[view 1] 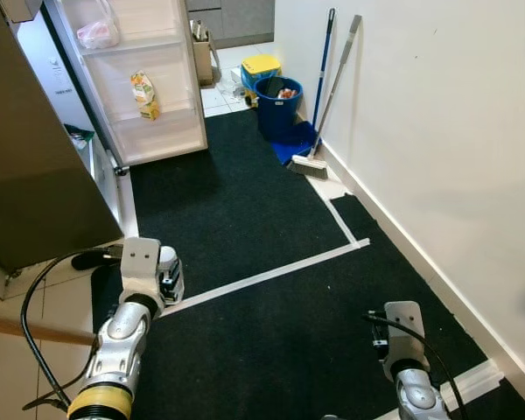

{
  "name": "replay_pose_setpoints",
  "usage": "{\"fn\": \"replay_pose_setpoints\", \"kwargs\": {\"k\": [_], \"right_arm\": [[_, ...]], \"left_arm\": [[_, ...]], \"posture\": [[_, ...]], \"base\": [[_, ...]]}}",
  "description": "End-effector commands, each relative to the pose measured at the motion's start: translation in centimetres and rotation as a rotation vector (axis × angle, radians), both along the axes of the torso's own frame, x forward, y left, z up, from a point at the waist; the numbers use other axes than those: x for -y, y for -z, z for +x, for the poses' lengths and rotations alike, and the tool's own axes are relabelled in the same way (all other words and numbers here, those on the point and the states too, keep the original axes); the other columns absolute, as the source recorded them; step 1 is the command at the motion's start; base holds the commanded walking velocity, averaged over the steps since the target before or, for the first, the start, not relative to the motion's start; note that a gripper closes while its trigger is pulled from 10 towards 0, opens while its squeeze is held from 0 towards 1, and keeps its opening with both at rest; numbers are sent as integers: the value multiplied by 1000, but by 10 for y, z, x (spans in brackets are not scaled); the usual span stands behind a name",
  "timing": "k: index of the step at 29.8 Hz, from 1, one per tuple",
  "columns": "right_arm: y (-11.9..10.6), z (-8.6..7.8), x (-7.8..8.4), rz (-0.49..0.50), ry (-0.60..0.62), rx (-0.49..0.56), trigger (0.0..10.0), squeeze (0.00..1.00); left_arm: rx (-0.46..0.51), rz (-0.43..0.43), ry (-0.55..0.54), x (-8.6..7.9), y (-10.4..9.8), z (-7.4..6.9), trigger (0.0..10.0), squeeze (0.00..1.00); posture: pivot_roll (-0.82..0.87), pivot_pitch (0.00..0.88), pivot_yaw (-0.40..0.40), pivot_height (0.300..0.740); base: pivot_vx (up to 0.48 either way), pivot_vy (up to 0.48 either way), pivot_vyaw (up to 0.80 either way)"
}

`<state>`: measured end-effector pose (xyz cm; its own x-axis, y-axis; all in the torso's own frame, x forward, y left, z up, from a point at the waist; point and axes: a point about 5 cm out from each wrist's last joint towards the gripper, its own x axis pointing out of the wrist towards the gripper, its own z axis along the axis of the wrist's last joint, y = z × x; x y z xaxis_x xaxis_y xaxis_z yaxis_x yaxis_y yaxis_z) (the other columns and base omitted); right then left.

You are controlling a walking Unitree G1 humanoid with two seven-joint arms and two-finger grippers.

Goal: Restocking fridge

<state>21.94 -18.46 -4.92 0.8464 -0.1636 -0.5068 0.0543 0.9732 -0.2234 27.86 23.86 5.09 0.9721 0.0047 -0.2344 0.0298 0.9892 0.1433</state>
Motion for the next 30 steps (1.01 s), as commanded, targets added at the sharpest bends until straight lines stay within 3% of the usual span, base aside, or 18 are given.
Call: {"fn": "replay_pose_setpoints", "kwargs": {"k": [1, 30], "right_arm": [[3, -5, 3, 2, 14, -10, 10000, 0], [3, -6, 2, 0, 10, -15, 10000, 0]], "left_arm": [[14, -10, 10, 3, -1, 0, 10000, 0], [13, 1, 20, 4, -1, -1, 10000, 0]], "posture": [[58, 24, -9, 740], [55, 28, -10, 740]], "base": [[382, 0, 0], [388, 0, 0]]}}
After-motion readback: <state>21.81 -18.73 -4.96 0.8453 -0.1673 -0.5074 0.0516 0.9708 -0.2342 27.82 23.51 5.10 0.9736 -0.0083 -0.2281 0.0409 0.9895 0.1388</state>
